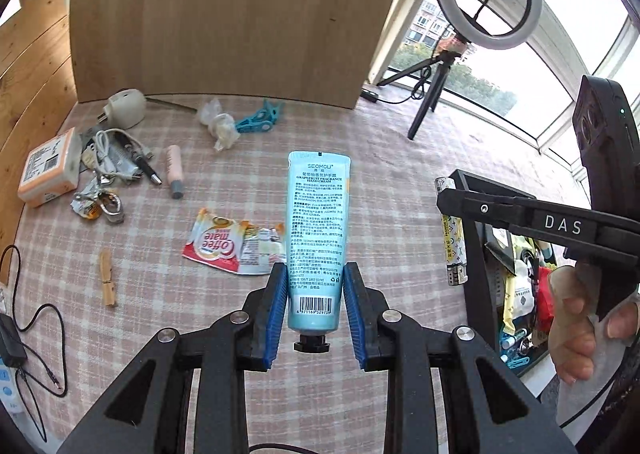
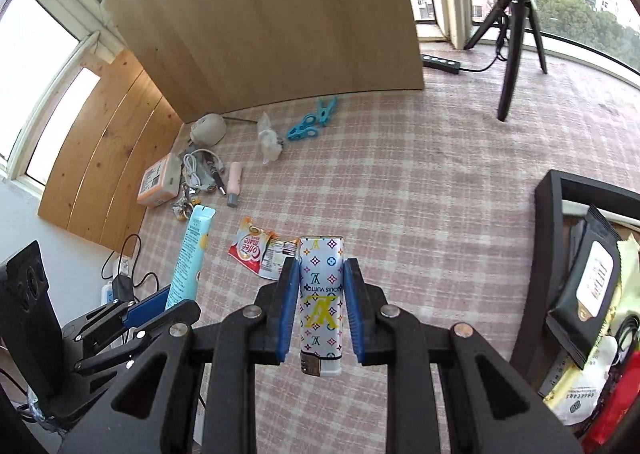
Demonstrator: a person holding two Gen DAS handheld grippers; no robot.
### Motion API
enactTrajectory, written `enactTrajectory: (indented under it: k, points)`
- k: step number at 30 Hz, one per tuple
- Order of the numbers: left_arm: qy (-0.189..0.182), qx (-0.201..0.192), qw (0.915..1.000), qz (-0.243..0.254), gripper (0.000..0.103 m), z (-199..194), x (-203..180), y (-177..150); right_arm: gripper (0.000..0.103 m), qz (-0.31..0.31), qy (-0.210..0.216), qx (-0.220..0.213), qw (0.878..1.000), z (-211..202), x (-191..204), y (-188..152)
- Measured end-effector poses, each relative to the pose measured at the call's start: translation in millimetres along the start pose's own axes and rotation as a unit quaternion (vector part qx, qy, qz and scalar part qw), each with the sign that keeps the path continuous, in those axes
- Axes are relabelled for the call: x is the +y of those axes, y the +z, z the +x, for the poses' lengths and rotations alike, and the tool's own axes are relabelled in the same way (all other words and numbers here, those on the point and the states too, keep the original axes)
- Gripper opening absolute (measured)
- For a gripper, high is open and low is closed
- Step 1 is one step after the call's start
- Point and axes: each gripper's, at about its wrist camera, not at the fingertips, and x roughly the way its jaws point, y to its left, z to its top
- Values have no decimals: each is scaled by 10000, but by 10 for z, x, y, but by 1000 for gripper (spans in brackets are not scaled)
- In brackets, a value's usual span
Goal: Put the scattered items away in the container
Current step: 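Carry the blue tube and lighter into the black tray and release both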
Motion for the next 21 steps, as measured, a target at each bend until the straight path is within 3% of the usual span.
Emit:
enactTrajectory:
  k: [7, 13, 21]
  points:
    - [-617, 291, 9927, 993, 26, 283, -1080, 24, 22, 1070, -638, -551, 9907, -758, -1094, -387]
    - [-1061, 542, 9797, 1615, 27, 522, -1900, -44, 22, 1930, -1216, -888, 9696, -1389, -1958, -838]
    - [-1382, 750, 9665, 2029, 27, 736, -2642, -183, 22, 2634, -1848, -1028, 9412, -1917, -2709, -1391]
